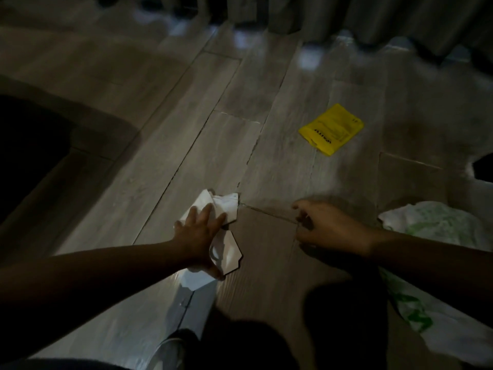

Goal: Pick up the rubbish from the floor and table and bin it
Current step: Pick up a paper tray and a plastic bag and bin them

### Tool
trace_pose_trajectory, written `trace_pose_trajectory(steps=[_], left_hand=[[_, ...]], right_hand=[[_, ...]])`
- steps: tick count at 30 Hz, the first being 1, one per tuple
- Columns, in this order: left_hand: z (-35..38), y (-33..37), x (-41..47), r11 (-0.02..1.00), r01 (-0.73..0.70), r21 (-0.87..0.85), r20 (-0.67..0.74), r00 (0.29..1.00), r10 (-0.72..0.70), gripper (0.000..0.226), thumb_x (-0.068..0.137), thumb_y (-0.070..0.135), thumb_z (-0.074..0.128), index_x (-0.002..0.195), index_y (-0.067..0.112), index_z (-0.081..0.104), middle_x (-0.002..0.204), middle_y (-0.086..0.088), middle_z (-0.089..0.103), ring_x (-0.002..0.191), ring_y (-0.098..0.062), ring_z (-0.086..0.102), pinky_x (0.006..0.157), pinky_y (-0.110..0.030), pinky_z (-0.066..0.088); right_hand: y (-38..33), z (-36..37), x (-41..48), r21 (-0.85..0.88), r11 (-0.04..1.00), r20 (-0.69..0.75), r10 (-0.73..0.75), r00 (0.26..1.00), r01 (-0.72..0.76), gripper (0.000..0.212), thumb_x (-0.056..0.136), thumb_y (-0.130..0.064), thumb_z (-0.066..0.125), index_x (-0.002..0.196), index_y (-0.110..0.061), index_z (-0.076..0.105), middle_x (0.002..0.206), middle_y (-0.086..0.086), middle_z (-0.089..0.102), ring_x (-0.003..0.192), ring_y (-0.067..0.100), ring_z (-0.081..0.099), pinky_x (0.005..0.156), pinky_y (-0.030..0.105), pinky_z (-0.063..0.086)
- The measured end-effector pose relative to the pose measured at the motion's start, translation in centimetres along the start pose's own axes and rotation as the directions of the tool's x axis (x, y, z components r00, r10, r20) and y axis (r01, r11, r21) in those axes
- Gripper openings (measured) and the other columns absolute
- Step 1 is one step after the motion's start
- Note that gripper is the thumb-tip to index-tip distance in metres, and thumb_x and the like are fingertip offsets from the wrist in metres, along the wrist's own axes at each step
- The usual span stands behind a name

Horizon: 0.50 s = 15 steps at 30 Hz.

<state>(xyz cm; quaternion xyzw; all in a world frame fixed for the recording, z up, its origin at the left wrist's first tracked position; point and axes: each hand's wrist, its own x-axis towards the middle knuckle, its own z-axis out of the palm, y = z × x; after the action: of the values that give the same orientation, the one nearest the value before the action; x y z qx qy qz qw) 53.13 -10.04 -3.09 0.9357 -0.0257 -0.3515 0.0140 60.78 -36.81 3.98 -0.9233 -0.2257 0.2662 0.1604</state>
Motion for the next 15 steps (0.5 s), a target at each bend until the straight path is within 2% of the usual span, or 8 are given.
trace_pose_trajectory(steps=[2, 5, 7, 9, 11, 15], left_hand=[[0.6, 0.0, -0.3, 0.999, 0.020, -0.028, 0.000, 1.000, -0.020, 0.134, 0.053, 0.071, 0.074, 0.146, 0.037, -0.016, 0.156, -0.008, -0.022, 0.142, -0.044, -0.013, 0.111, -0.067, 0.014], [1.2, -0.2, -0.1, 1.000, 0.025, -0.010, -0.044, 0.999, -0.026, 0.130, 0.056, 0.069, 0.074, 0.147, 0.037, -0.013, 0.156, -0.006, -0.019, 0.142, -0.043, -0.009, 0.111, -0.065, 0.018], [1.2, -0.4, 0.2, 0.999, 0.015, -0.050, -0.128, 0.992, -0.021, 0.124, 0.053, 0.068, 0.075, 0.146, 0.038, -0.001, 0.155, -0.003, -0.006, 0.141, -0.039, 0.003, 0.109, -0.061, 0.026], [0.6, -0.6, 0.5, 0.990, 0.001, -0.143, -0.218, 0.975, -0.033, 0.112, 0.051, 0.063, 0.079, 0.141, 0.040, 0.016, 0.150, -0.002, 0.011, 0.135, -0.032, 0.018, 0.105, -0.052, 0.036], [0.2, -0.8, 0.7, 0.969, 0.002, -0.249, -0.244, 0.967, -0.065, 0.104, 0.052, 0.054, 0.083, 0.137, 0.037, 0.026, 0.145, -0.001, 0.017, 0.130, -0.028, 0.023, 0.102, -0.044, 0.041], [0.1, -1.1, 1.2, 0.944, 0.032, -0.329, -0.227, 0.968, -0.112, 0.099, 0.053, 0.047, 0.086, 0.135, 0.032, 0.031, 0.138, -0.003, 0.025, 0.124, -0.025, 0.034, 0.095, -0.036, 0.046]], right_hand=[[0.0, -0.3, 0.1, 0.018, 0.999, -0.024, 0.031, 0.999, -0.031, 0.059, 0.079, -0.023, 0.068, 0.133, -0.013, 0.047, 0.120, 0.010, 0.062, 0.109, 0.023, 0.059, 0.091, 0.032, 0.048], [0.2, 0.0, 0.5, 0.035, 0.999, -0.020, 0.037, 0.999, -0.037, 0.061, 0.079, -0.023, 0.068, 0.135, -0.014, 0.046, 0.121, 0.009, 0.061, 0.110, 0.022, 0.059, 0.092, 0.032, 0.048], [0.5, 0.2, 1.0, 0.042, 0.999, -0.019, 0.035, 0.999, -0.034, 0.061, 0.078, -0.021, 0.069, 0.135, -0.014, 0.047, 0.121, 0.009, 0.061, 0.109, 0.021, 0.059, 0.092, 0.032, 0.049], [1.1, 0.0, 1.4, 0.073, 0.997, -0.043, 0.037, 0.998, -0.033, 0.052, 0.078, -0.016, 0.070, 0.128, -0.012, 0.054, 0.112, 0.008, 0.064, 0.102, 0.022, 0.062, 0.088, 0.033, 0.050], [1.6, -0.2, 1.5, 0.118, 0.992, -0.076, 0.057, 0.995, -0.048, 0.045, 0.079, -0.014, 0.068, 0.122, -0.012, 0.057, 0.104, 0.004, 0.064, 0.099, 0.022, 0.063, 0.084, 0.033, 0.051], [2.7, -0.5, 2.3, 0.089, 0.993, -0.107, 0.085, 0.991, -0.075, 0.053, 0.079, -0.016, 0.067, 0.129, -0.011, 0.052, 0.116, 0.009, 0.063, 0.103, 0.023, 0.061, 0.087, 0.034, 0.051]])
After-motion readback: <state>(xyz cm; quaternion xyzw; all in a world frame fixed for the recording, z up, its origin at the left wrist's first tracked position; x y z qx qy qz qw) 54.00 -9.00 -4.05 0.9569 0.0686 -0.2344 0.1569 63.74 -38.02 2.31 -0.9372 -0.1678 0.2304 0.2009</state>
